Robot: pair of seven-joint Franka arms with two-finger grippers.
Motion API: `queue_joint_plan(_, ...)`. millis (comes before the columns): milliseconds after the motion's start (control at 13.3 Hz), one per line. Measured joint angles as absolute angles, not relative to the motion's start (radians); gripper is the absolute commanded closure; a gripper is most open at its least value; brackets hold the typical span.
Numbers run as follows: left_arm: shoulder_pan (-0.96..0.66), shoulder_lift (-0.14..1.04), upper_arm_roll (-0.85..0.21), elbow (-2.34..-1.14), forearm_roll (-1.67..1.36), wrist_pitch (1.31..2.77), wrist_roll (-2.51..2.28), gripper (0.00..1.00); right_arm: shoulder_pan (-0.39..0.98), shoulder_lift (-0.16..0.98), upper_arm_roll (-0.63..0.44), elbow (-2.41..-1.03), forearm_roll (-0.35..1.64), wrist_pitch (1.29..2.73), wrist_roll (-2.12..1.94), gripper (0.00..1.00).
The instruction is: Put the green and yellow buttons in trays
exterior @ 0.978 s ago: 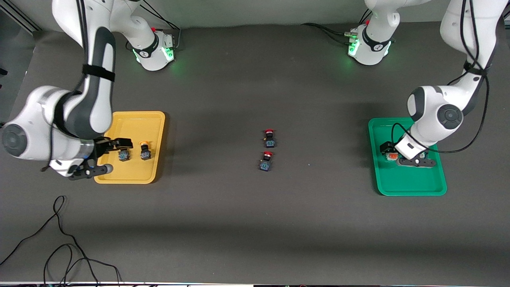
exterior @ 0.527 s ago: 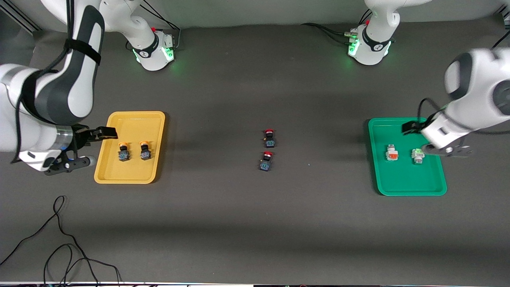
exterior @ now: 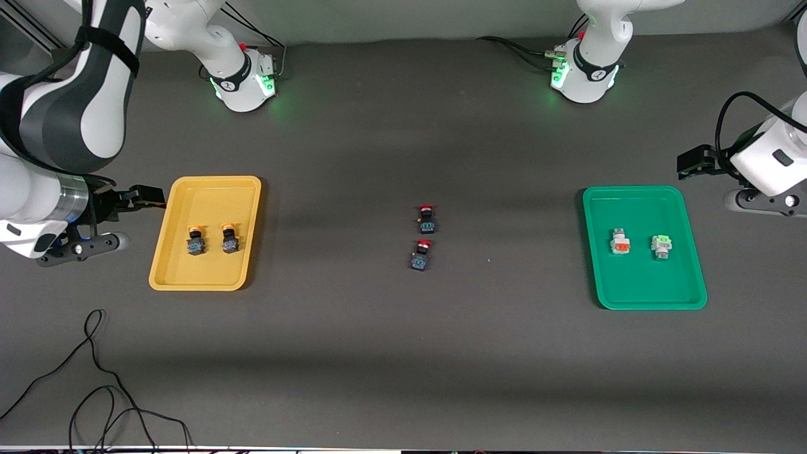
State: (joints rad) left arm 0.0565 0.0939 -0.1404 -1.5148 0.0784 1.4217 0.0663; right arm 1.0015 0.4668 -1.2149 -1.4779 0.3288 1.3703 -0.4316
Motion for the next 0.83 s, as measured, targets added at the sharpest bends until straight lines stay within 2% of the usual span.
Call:
queue_joint_plan(150, 0.051, 0.113, -0.141, -1.505, 0.078, 1.422, 0.066, 0.00, 0.906, 0.385, -1.047, -1.477, 0.233, 1.372, -0.345, 0.00)
queue_joint_plan(376, 0.048, 0.120, -0.141, -1.503, 0.077, 1.407, 0.066, 0.00, 0.680, 0.263, -0.744, -1.481, 0.121, 1.373, -0.263, 0.00)
queue_joint_plan(677, 0.023, 0.119, -0.135, -1.496, 0.077, 1.405, 0.067, 0.00, 0.367, 0.158, -0.424, -1.513, 0.060, 1.377, -0.241, 0.00)
queue_joint_plan(827, -0.039, 0.110, -0.095, -1.497, 0.078, 1.412, 0.067, 0.00, 0.214, 0.115, -0.264, -1.534, 0.035, 1.386, -0.224, 0.00)
